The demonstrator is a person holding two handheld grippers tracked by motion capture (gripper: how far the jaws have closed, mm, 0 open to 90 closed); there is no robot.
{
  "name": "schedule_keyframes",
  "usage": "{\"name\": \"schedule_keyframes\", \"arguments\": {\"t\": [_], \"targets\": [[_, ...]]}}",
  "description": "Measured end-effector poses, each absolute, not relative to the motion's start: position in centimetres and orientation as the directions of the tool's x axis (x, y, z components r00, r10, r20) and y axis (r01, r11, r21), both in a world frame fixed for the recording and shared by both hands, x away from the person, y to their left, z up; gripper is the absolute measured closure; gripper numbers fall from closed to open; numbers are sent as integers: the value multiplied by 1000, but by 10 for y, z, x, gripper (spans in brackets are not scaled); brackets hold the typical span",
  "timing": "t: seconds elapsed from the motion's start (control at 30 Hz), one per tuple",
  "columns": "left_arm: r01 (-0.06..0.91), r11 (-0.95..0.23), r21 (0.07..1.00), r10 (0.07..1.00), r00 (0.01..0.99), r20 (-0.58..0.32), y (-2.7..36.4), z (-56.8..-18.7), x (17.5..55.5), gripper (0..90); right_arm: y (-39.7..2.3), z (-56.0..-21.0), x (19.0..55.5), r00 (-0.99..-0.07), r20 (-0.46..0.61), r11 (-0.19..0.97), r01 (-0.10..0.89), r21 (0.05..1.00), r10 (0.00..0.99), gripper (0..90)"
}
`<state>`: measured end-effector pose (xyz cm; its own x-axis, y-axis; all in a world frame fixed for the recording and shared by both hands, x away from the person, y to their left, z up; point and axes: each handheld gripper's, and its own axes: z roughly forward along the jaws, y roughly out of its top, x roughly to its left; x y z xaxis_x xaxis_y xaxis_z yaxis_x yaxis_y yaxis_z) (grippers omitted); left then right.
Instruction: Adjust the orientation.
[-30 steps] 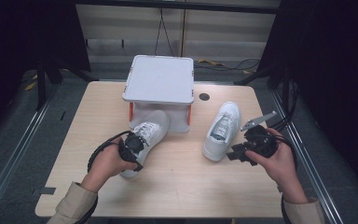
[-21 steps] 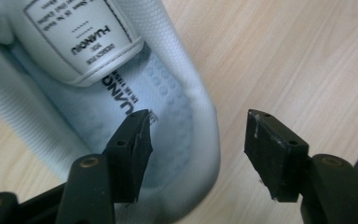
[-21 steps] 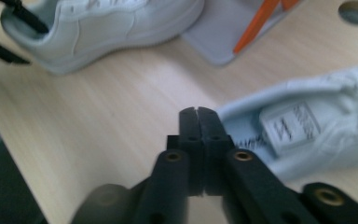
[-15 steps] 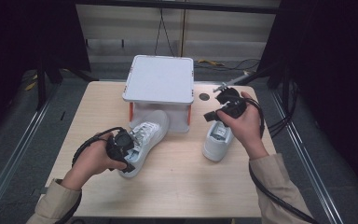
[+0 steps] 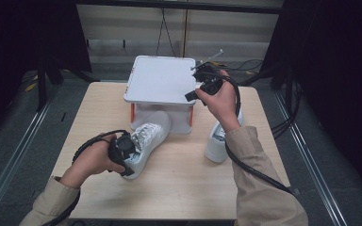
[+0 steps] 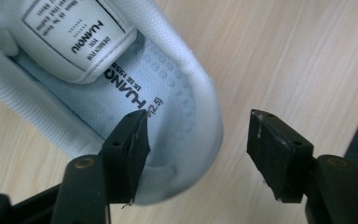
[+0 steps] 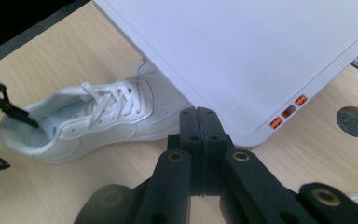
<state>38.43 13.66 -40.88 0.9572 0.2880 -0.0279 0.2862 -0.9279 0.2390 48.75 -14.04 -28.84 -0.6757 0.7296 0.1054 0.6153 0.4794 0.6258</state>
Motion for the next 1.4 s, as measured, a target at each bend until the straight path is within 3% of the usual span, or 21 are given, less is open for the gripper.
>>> {"name": "schedule_keyframes", "arguments": {"t": [0.07, 0.17, 0.33, 0.43, 0.53, 0.8, 1.4], "targets": [[278, -933, 227, 278, 960, -35, 134, -414, 385, 407, -138, -289, 490, -674, 112, 477, 620, 622, 730, 900], [287, -933, 216, 282, 958, -53, 132, -420, 387, 590, -131, -290, 499, -663, 103, 474, 627, 618, 742, 900], [324, -921, 214, 314, 946, -79, 130, -423, 389, 715, -118, -293, 513, -662, 71, 493, 621, 609, 746, 900], [348, -914, 208, 338, 938, -81, 129, -423, 388, 728, -114, -295, 518, -660, 75, 490, 623, 610, 747, 900], [390, -878, 277, 372, 921, -119, 124, -424, 385, 756, -111, -305, 526, -648, 92, 471, 636, 611, 756, 900], [424, -840, 337, 398, 905, -148, 102, -410, 388, 769, -109, -318, 534, -638, 99, 465, 650, 601, 763, 900], [451, -815, 363, 449, 888, -95, 94, -412, 443, 756, -108, -323, 537, -633, 110, 444, 646, 621, 766, 900]]}}
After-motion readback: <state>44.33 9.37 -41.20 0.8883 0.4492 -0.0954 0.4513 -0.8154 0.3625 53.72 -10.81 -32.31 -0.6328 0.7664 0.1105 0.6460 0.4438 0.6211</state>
